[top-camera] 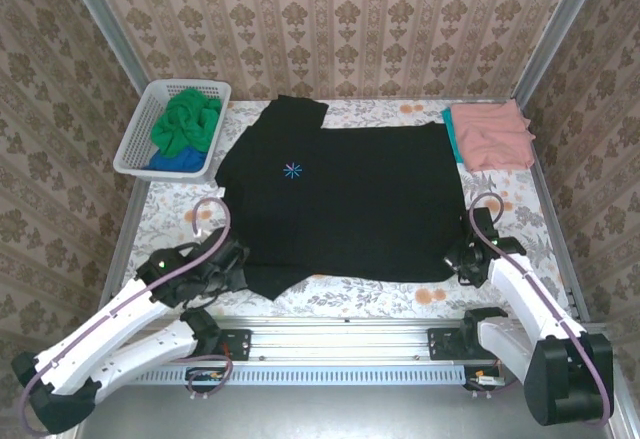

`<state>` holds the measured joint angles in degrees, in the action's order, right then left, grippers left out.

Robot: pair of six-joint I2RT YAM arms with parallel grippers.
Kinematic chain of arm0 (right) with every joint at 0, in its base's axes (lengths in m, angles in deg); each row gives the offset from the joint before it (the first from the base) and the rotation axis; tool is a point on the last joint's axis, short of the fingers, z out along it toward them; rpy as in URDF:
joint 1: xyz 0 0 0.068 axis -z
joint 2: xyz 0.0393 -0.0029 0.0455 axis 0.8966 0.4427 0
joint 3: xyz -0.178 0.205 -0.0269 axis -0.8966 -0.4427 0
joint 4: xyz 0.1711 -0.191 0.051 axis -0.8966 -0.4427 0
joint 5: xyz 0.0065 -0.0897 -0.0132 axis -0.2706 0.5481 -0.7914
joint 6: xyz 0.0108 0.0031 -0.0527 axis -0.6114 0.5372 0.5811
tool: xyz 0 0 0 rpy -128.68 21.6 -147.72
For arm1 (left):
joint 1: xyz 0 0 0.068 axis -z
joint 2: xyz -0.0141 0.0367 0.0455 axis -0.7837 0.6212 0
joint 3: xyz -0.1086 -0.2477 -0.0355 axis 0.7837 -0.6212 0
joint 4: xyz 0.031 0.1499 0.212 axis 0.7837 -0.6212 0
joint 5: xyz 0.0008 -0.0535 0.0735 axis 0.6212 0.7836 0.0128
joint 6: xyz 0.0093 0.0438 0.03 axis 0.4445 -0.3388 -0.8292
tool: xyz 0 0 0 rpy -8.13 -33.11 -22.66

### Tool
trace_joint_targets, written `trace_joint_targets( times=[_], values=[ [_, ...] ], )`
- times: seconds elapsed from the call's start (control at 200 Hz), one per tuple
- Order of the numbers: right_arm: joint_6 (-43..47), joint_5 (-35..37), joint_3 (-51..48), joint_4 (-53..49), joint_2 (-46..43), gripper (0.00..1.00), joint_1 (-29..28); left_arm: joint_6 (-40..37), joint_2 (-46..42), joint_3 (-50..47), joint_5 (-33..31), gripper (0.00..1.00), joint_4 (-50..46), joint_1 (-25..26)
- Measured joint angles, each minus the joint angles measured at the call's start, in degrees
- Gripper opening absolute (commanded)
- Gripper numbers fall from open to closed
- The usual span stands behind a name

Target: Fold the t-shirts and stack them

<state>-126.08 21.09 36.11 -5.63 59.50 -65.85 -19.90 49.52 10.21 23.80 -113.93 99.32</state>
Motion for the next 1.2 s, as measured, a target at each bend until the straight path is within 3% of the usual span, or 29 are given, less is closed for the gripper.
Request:
trace_joint_targets(
  times=[0.195, 0.55, 0.825, 1.2],
  values=[
    [1.86, -0.52, 7.06, 0.24, 3.96, 0.0, 0.0, -13.42, 14.34, 7.82, 1.33, 0.0, 6.19, -11.93],
    [8.5, -1.2, 27.45, 4.98, 29.57, 0.01, 0.09, -32.26, 48.41, 30.82, 3.15, 0.0, 17.27, -23.98],
    [13.0, -2.23, 41.03, 6.29, 47.8, 0.0, 1.03, -39.78, 63.78, 41.05, 5.42, 0.0, 17.46, -28.37],
    [15.21, 0.2, 44.37, 4.02, 50.14, 0.0, 2.91, -43.12, 74.66, 56.96, 6.73, 0.0, 14.23, -29.09]
  ],
)
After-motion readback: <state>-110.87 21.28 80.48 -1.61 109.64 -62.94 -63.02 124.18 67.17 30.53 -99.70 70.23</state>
